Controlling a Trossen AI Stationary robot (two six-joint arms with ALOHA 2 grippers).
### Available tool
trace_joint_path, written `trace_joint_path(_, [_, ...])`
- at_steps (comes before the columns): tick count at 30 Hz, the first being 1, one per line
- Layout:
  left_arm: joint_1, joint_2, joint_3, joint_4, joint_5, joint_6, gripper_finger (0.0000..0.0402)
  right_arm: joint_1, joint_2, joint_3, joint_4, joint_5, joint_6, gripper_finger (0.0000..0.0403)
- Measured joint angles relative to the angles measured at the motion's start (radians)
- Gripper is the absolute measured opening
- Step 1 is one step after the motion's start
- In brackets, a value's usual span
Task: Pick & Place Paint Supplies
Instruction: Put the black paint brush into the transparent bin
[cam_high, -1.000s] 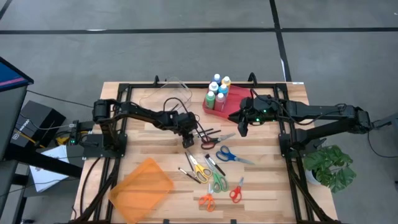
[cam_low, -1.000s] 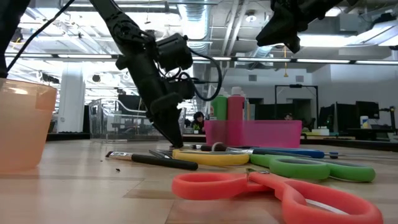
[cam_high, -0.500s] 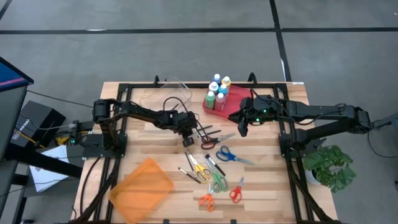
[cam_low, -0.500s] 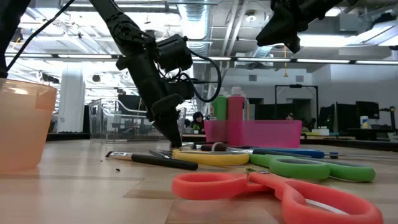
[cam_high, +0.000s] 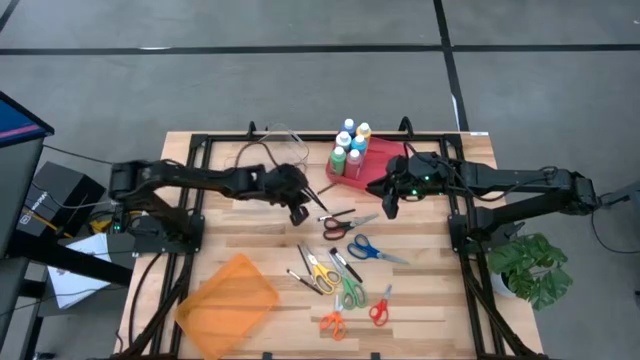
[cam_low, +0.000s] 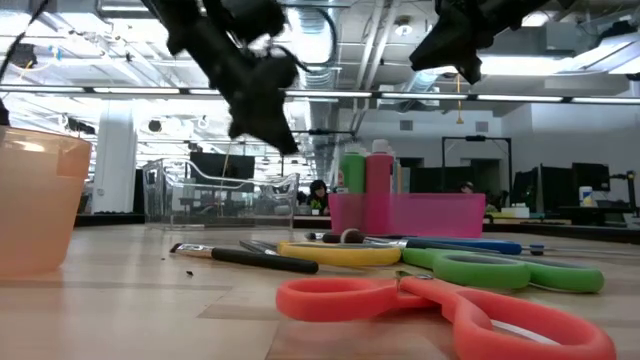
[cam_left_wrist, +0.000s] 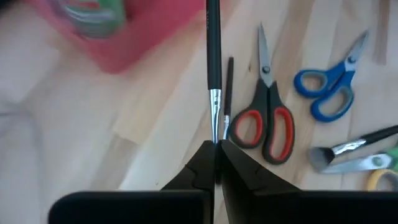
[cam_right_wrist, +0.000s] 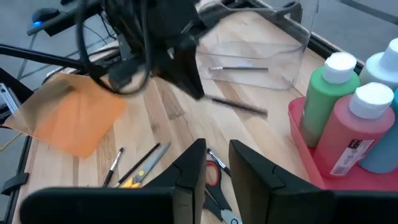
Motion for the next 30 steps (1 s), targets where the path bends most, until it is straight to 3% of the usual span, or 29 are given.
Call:
trace_joint_path(6, [0.019, -0.165, 0.0, -0.052, -0.041, -0.105, 0.0004, 0.0, -0.012, -0.001, 0.082, 0.0, -0.015, 0.0068])
trace_joint_path(14, [0.021, -0.411, 0.0, 0.026, -0.032, -0.22, 0.0004, 0.0, -0.017, -0.001, 0.126, 0.0, -0.049, 0.0068])
trace_joint_path(23, [0.003, -0.596, 0.0, 0.225, 0.083, -0.293, 0.0005, -0.001, -0.016, -0.001, 0.145, 0.001, -0.064, 0.0068])
trace_joint_path(30, [-0.032, -0.626, 0.0, 0.451, 0.265, -0.317, 0.0005, -0.002, -0.016, -0.001, 0.144, 0.001, -0.065, 0.0068])
